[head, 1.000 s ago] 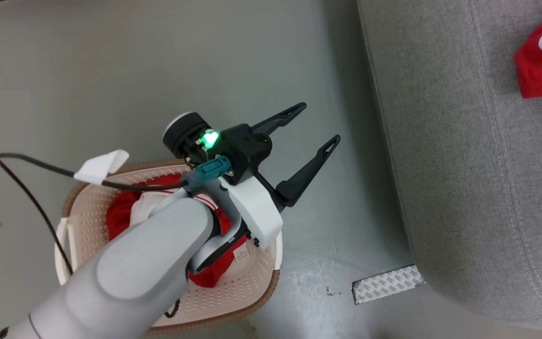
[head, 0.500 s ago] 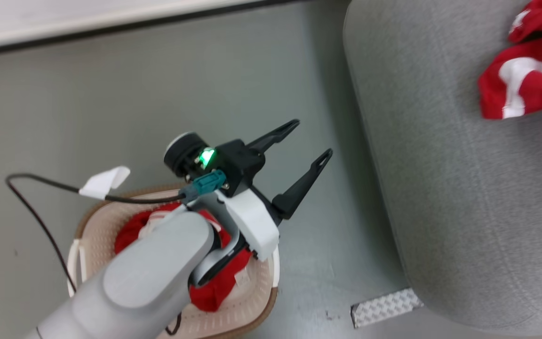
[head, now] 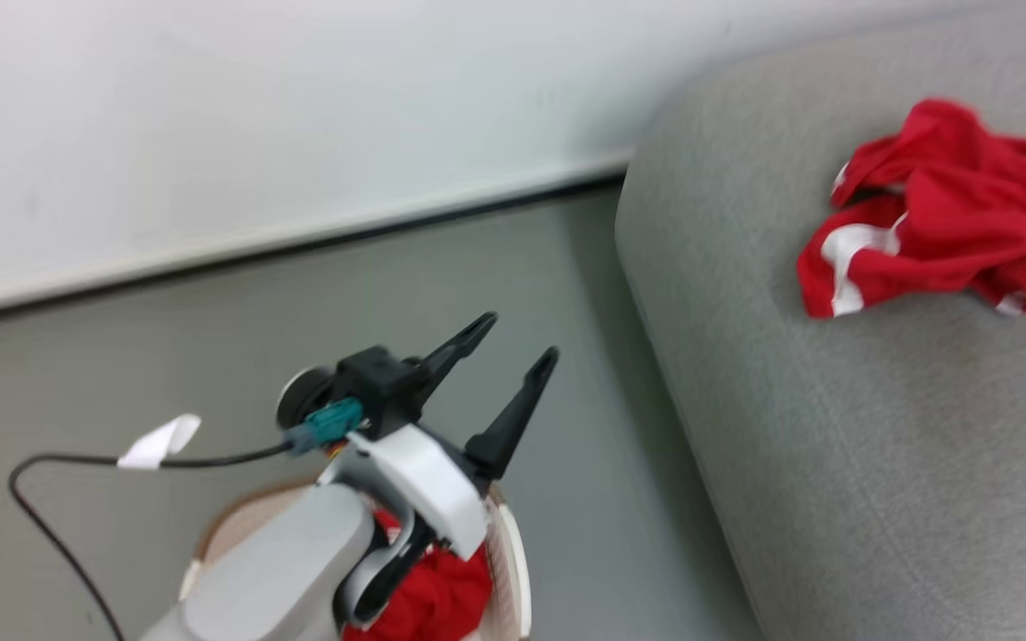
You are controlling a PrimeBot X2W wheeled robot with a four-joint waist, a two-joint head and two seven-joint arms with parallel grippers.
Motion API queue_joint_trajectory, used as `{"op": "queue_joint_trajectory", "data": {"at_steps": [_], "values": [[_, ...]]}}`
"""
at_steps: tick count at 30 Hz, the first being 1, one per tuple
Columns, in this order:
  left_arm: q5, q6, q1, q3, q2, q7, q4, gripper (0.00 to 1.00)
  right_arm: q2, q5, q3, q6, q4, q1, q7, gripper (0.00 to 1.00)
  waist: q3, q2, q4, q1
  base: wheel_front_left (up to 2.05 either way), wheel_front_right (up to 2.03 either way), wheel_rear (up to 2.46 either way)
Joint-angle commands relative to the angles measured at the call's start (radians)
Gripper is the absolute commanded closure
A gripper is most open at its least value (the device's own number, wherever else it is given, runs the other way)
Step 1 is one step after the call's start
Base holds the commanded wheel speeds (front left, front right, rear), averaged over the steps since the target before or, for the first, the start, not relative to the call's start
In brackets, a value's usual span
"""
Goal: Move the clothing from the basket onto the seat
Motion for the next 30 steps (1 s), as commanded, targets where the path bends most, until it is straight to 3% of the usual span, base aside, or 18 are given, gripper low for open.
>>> {"op": "queue_joint_trajectory", "data": {"at_steps": [1, 9, 14, 20, 25, 30], "values": [[-0.012, 0.006, 0.024, 0.006, 0.01, -0.008, 0.0, 0.0, -0.011, 0.005, 0.004, -0.002, -0.013, 0.015, -0.012, 0.0, -0.071, -0.0001, 0.008, 0.0004, 0.0, 0.0, 0.0], [-0.056, 0.067, 0.139, 0.094, 0.053, -0.035, -0.012, 0.0, -0.061, 0.025, 0.04, -0.002, -0.205, 0.1, -0.152, 0.0, -0.189, -0.0001, 0.056, 0.0004, 0.0, 0.0, 0.0], [-0.072, 0.106, 0.216, 0.162, 0.086, -0.043, -0.024, 0.0, -0.069, -0.006, 0.005, -0.002, -0.268, 0.177, -0.304, 0.0, -0.244, -0.0001, 0.107, 0.0004, 0.0, 0.0, 0.0], [-0.028, 0.159, 0.329, 0.317, 0.098, -0.042, -0.091, 0.0, 0.023, -0.06, -0.13, -0.002, -0.264, 0.305, -0.445, 0.0, -0.284, -0.0001, 0.172, 0.0004, 0.0, 0.0, 0.0], [0.017, 0.184, 0.444, 0.468, 0.082, -0.042, -0.125, 0.0, 0.128, -0.197, -0.262, -0.002, -0.317, 0.441, -0.469, 0.0, -0.3, -0.0001, 0.216, 0.0004, 0.0, 0.0, 0.0], [0.077, 0.182, 0.539, 0.599, 0.046, -0.042, -0.137, 0.0, 0.278, -0.349, -0.417, -0.002, -0.441, 0.607, -0.468, 0.0, -0.302, -0.0001, 0.251, 0.0004, 0.0, 0.0, 0.0]]}}
